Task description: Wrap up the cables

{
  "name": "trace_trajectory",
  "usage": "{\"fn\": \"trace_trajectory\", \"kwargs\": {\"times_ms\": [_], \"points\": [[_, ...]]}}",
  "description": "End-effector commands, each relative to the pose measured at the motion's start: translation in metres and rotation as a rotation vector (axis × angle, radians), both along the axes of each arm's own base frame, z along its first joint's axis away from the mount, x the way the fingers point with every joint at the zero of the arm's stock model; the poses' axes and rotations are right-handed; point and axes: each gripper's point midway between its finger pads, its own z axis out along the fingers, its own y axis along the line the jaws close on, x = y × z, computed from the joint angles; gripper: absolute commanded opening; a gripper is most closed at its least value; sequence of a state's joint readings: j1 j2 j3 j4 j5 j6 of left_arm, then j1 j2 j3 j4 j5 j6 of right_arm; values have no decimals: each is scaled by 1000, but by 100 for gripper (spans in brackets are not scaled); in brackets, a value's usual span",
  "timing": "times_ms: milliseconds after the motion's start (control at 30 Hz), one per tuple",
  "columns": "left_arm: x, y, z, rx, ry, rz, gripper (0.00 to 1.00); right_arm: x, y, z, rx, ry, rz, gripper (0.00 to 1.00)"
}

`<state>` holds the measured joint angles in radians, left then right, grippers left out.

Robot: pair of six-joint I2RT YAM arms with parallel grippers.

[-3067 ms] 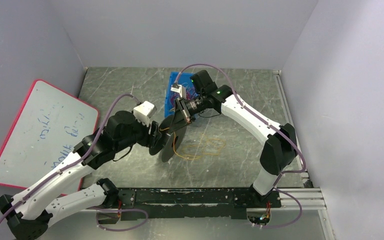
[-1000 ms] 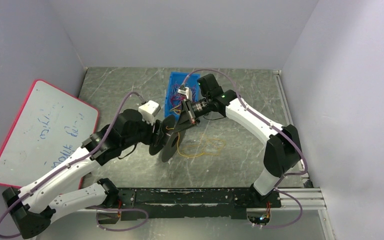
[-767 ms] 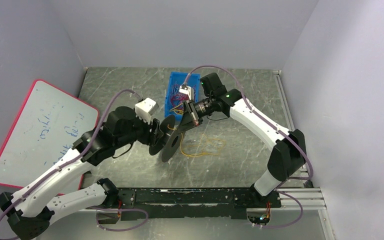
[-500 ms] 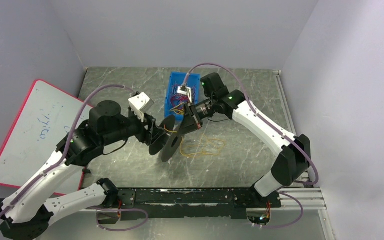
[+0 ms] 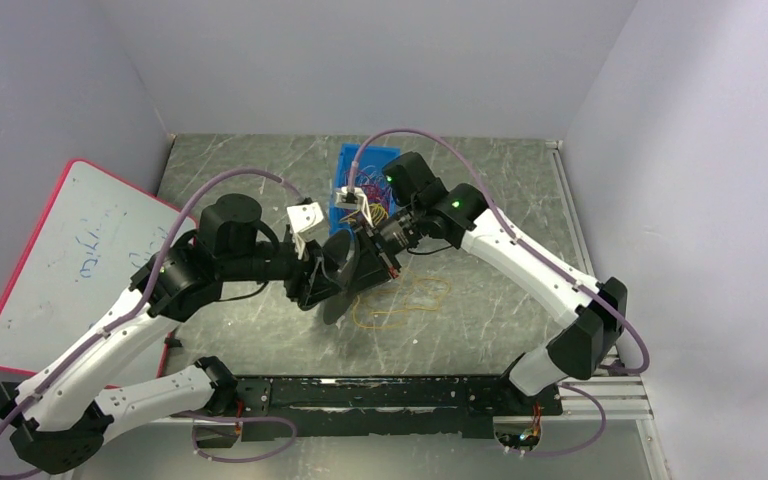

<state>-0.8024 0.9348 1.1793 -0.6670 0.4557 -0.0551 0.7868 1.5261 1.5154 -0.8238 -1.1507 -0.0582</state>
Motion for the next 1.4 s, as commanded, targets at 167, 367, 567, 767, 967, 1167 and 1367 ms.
{"fn": "trace_trajectory", "kwargs": {"times_ms": [167,367,567,767,967,1167,1367], "points": [[-32,-3,0,-35,26,-167,51,-11,-7,22,61,-109,20,0],[-37,-2,-7,-11,64,-190,42,-4,-8,24,37,-153,-36,0],[-34,2,-4,4,51,-157,35,10,-9,24,-3,-217,-140,0],[-35,3,-5,19,73,-155,29,25,-8,28,-10,-283,-248,0],[-33,2,-2,7,70,-143,17,32,-8,30,-8,-338,-309,0],[-34,0,5,-13,72,-151,20,48,-8,26,-33,-409,-421,0],[-36,-3,12,-44,69,-163,17,61,-7,26,-11,-487,-523,0]]}}
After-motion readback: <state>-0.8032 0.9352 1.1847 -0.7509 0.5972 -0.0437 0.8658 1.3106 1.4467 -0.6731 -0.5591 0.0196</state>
